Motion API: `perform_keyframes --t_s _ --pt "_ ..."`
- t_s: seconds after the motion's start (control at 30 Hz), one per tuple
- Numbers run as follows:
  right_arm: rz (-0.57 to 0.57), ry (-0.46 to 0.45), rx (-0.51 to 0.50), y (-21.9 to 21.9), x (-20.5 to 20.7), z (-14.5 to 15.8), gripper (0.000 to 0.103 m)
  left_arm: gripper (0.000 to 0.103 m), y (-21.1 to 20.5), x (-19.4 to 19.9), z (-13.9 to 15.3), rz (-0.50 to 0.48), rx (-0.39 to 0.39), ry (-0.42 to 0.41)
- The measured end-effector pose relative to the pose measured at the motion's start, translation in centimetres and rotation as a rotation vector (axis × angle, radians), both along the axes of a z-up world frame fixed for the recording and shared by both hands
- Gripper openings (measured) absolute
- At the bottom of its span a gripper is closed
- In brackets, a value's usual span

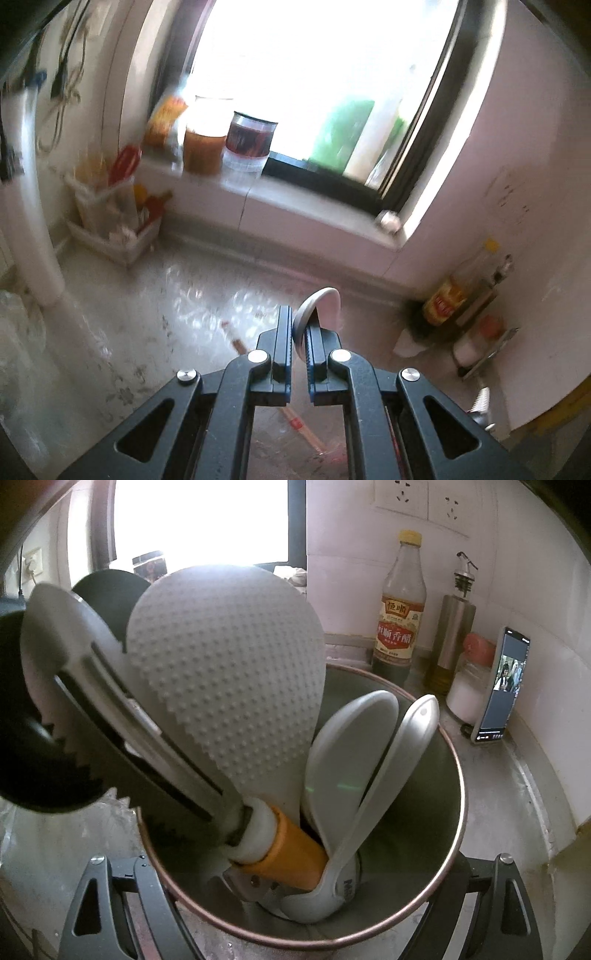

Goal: Organize utensils
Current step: 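Lift the white soup spoon off the chopsticks with the left gripper, then carry the held soup spoon with the left gripper toward the holder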

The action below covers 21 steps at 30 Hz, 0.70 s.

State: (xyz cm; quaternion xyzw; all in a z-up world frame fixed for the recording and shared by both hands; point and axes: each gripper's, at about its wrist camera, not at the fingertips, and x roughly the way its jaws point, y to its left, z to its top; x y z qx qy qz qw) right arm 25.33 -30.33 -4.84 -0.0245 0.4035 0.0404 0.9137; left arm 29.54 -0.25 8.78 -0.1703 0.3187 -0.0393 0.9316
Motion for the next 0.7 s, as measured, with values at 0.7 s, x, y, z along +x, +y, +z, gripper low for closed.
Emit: perform_keyframes --t_s 0.7 --pt "0.008 -0.001 0.004 -0.1 0.0 -0.2 0.09 0.006 -5.6 -6.2 9.7 -0.169 0.103 -0.3"
